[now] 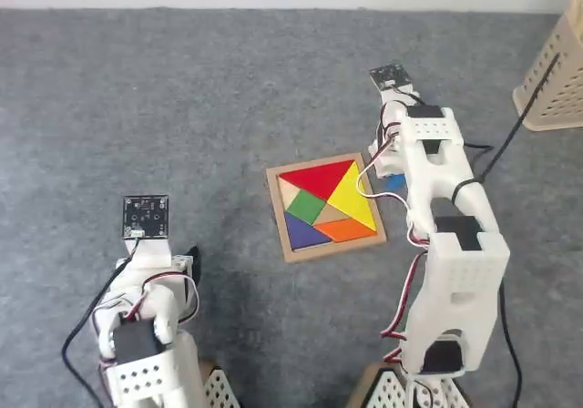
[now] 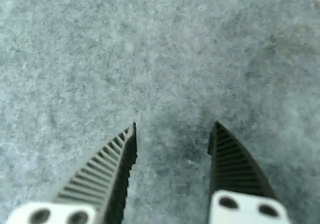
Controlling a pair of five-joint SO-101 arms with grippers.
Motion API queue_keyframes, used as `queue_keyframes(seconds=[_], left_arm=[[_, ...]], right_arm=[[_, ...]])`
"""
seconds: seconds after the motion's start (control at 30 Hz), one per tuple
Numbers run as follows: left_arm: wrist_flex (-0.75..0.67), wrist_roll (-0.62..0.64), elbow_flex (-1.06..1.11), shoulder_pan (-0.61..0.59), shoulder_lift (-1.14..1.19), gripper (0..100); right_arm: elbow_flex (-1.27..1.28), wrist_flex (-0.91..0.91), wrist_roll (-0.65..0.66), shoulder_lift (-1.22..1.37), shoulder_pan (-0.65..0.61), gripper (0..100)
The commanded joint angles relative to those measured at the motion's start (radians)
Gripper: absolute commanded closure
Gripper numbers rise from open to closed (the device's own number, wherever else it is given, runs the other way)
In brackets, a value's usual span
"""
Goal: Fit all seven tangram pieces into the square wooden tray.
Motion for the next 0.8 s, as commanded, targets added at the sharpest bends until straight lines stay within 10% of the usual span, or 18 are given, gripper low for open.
queue_keyframes(seconds=[0.0,0.77], left_arm=[[0.003,0.009,-0.004,-0.005,-0.015,77],[0.003,0.009,-0.004,-0.005,-0.015,77]], right_arm=[[-0.02,0.027,-0.012,-0.015,0.018,81.5],[-0.028,0.064,-0.034,-0.045,-0.013,75.7]])
